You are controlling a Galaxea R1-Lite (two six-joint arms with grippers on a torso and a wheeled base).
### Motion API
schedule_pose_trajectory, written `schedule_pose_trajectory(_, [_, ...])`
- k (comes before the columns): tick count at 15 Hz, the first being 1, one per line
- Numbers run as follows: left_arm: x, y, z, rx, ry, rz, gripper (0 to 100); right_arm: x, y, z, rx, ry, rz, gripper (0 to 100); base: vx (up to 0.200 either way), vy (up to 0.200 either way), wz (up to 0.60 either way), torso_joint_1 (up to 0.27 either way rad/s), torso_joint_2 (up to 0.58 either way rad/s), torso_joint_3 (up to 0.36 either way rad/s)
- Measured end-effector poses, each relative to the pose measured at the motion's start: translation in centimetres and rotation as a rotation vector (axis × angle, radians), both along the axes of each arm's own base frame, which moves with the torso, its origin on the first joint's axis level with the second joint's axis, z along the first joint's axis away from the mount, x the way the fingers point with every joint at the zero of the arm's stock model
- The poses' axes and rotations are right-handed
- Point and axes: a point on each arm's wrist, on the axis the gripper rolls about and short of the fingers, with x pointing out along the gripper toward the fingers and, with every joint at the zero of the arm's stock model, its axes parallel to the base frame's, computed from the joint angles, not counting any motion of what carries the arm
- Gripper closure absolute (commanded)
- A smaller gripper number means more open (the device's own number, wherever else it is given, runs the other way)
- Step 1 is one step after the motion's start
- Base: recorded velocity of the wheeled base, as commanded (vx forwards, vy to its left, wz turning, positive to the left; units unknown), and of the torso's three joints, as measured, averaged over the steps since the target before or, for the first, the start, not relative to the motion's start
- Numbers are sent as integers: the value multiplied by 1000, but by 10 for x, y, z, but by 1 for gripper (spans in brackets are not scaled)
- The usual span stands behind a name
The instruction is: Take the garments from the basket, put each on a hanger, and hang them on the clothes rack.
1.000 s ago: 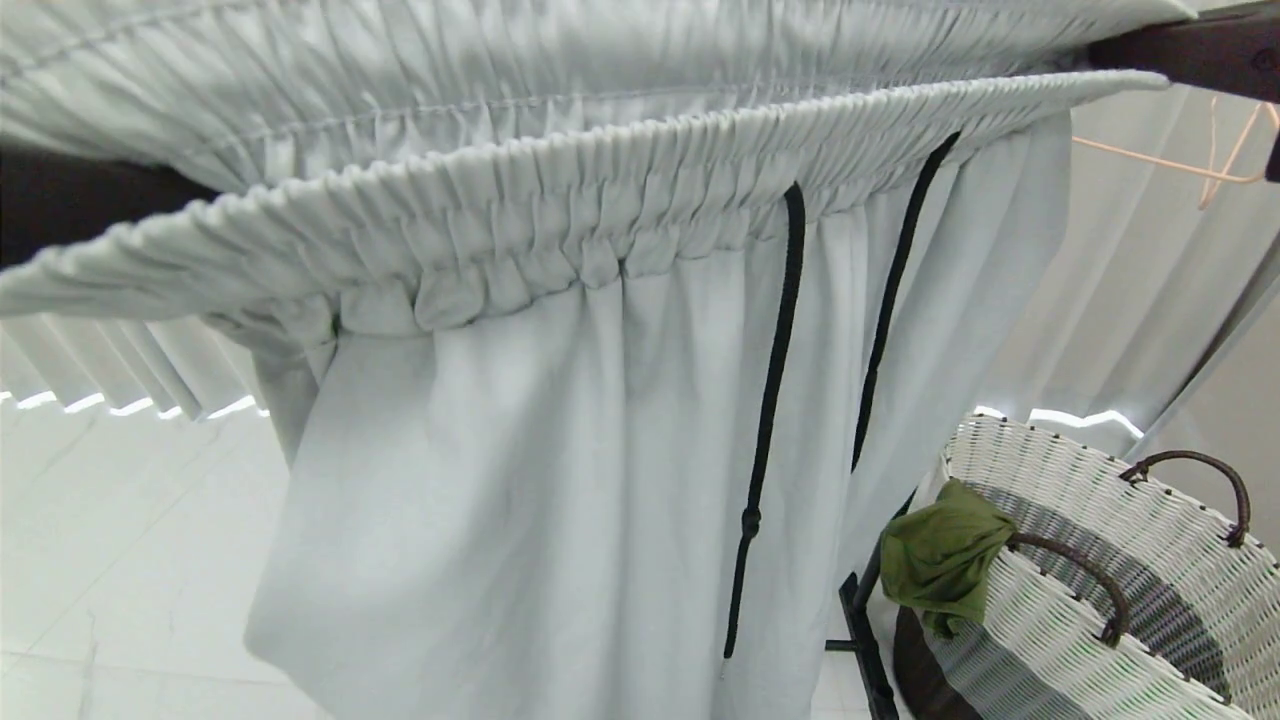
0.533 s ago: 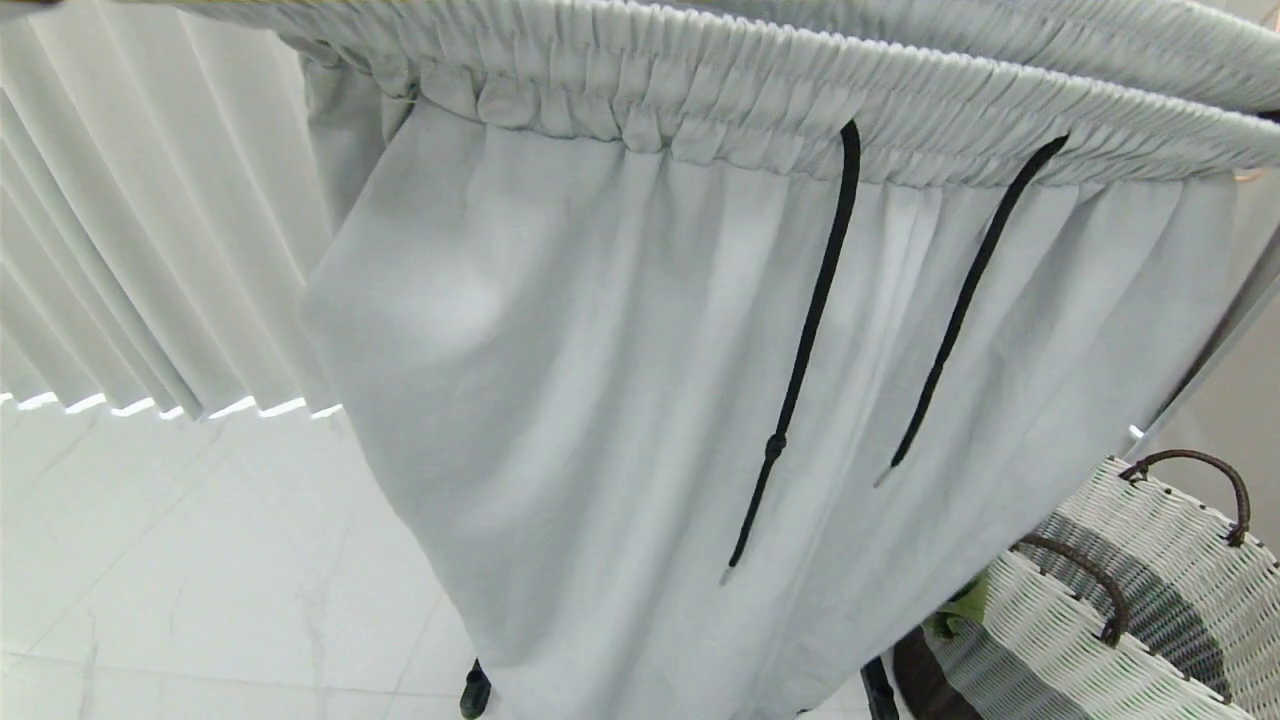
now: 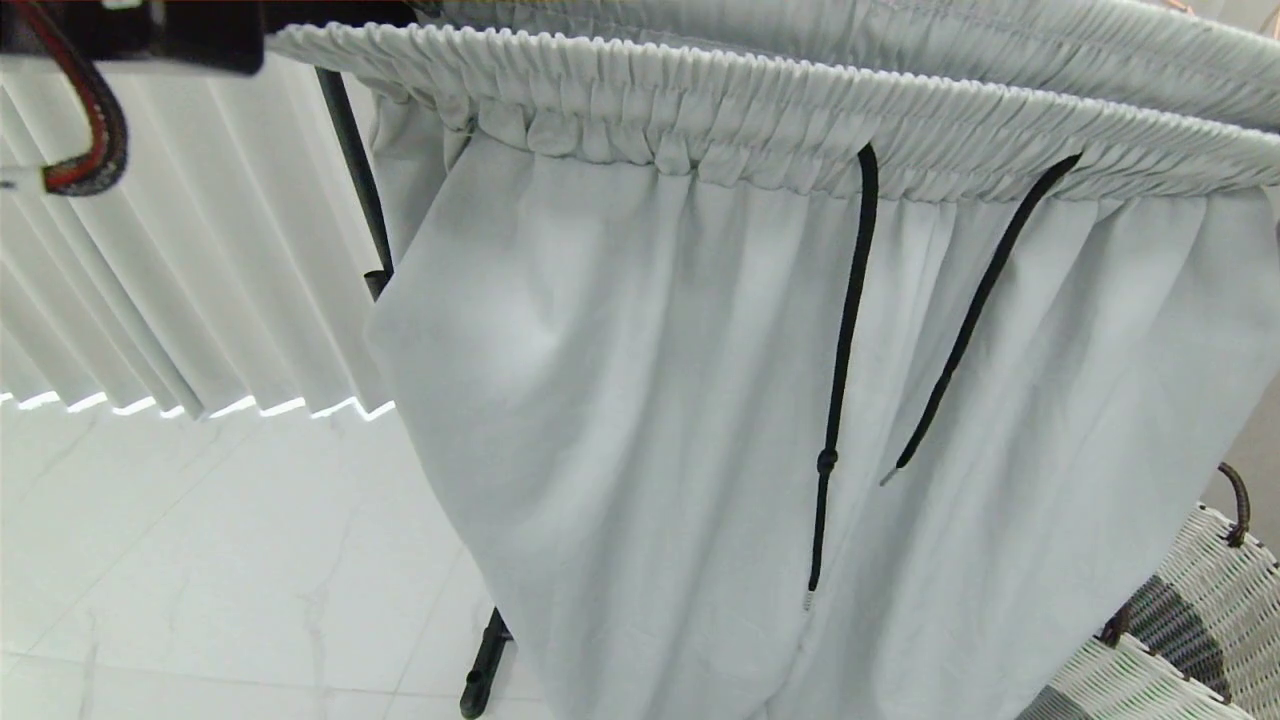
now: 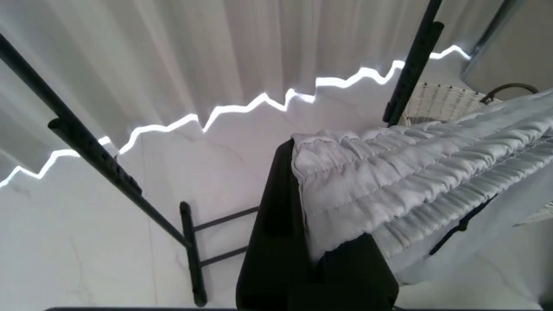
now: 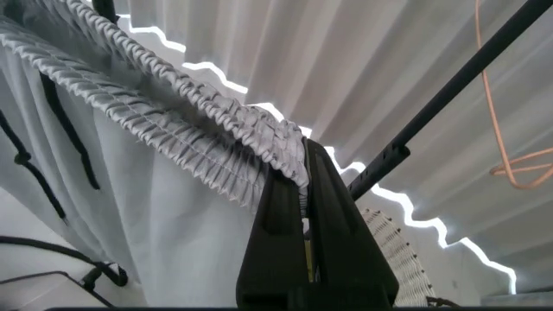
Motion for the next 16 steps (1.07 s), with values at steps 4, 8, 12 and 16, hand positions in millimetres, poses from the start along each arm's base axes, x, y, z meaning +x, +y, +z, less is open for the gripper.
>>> schedule_pose_trajectory(4, [0, -1, -1, 5, 2, -2, 100, 1, 1, -1, -5, 5, 1, 100, 0, 0, 0, 0, 0, 0])
schedule_pose_trajectory(8, [0, -2, -1, 6, 1, -1, 100, -1, 4, -3, -11, 10, 29, 0, 0, 0, 0, 0, 0, 0])
schedule_pose_trajectory(12, [0, 0, -1, 6, -1, 3, 100, -9, 2, -10, -19, 15, 75, 0, 0, 0, 0, 0, 0, 0])
schedule_pose_trajectory(16, [0, 0, -1, 20, -3, 5, 100, -22, -10, -11, 2, 6, 133, 0, 0, 0, 0, 0, 0, 0])
